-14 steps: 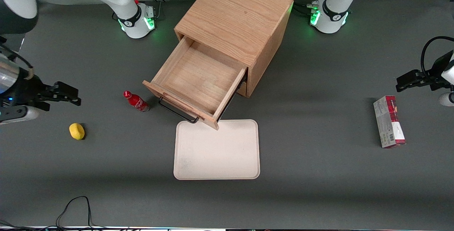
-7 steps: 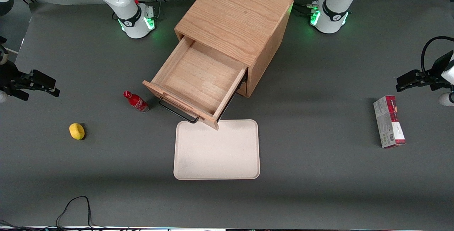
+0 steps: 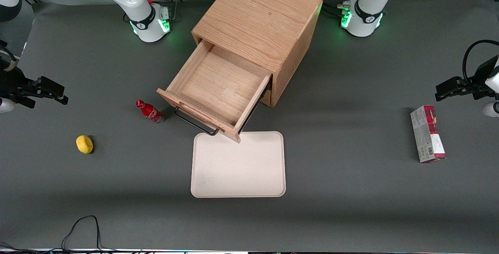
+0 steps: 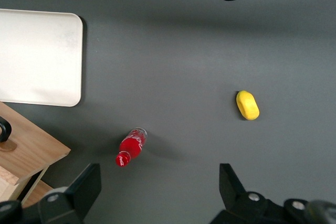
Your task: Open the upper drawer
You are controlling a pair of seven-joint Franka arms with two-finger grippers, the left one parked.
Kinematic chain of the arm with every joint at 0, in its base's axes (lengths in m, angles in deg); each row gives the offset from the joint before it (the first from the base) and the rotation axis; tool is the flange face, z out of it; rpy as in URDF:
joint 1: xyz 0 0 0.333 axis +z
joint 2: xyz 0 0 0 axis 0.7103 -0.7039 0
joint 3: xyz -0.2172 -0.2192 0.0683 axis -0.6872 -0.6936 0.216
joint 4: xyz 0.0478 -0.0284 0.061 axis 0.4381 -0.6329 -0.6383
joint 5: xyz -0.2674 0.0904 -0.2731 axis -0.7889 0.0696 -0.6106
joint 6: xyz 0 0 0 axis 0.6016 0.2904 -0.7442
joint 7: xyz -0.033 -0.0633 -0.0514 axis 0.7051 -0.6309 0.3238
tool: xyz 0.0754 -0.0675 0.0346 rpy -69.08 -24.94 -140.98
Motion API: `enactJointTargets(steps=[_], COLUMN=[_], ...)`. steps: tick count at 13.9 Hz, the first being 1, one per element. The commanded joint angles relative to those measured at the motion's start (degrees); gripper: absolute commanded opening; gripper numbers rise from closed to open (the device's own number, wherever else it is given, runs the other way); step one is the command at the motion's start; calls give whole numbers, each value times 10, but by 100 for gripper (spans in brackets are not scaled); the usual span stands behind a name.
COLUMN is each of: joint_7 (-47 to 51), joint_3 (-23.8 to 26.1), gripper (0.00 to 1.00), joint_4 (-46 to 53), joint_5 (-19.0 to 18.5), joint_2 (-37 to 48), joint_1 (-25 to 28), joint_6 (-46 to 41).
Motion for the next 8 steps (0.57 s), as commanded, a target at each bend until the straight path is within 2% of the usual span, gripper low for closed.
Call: enactJointTargets(steps=[1, 8], joint_7=[15, 18], joint_3=[7, 5], gripper=[100, 100], joint_4=[-4, 10], joint_5=[-12, -12], joint_2=[3, -4], joint_1=[-2, 0], joint_6=[5, -4])
